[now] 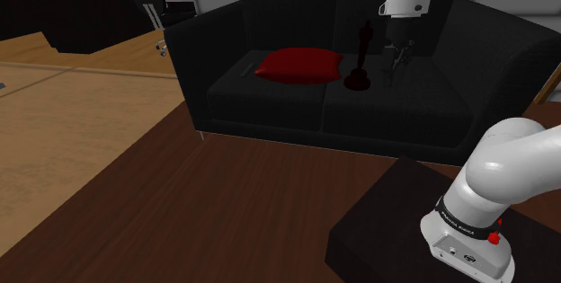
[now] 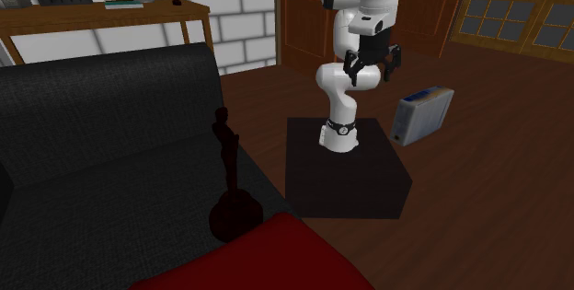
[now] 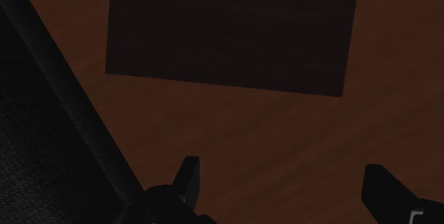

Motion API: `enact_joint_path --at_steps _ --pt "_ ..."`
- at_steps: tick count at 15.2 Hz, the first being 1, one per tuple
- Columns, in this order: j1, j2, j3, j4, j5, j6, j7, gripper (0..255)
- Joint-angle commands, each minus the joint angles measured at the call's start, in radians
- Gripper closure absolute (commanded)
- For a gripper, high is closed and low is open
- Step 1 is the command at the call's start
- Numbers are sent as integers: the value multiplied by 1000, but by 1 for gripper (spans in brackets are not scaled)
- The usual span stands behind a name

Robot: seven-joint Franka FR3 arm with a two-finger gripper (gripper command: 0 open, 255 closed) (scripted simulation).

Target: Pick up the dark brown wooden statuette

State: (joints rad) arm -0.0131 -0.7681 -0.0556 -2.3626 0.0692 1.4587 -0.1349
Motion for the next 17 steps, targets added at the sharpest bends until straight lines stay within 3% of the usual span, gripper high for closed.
enact_joint_path --at_steps 1,9,17 --pt "0 0 0 0 0 0 0 0" --pt "-37 184 -95 129 -104 127 -121 0" --pt "-60 387 -185 318 -152 225 -234 0"
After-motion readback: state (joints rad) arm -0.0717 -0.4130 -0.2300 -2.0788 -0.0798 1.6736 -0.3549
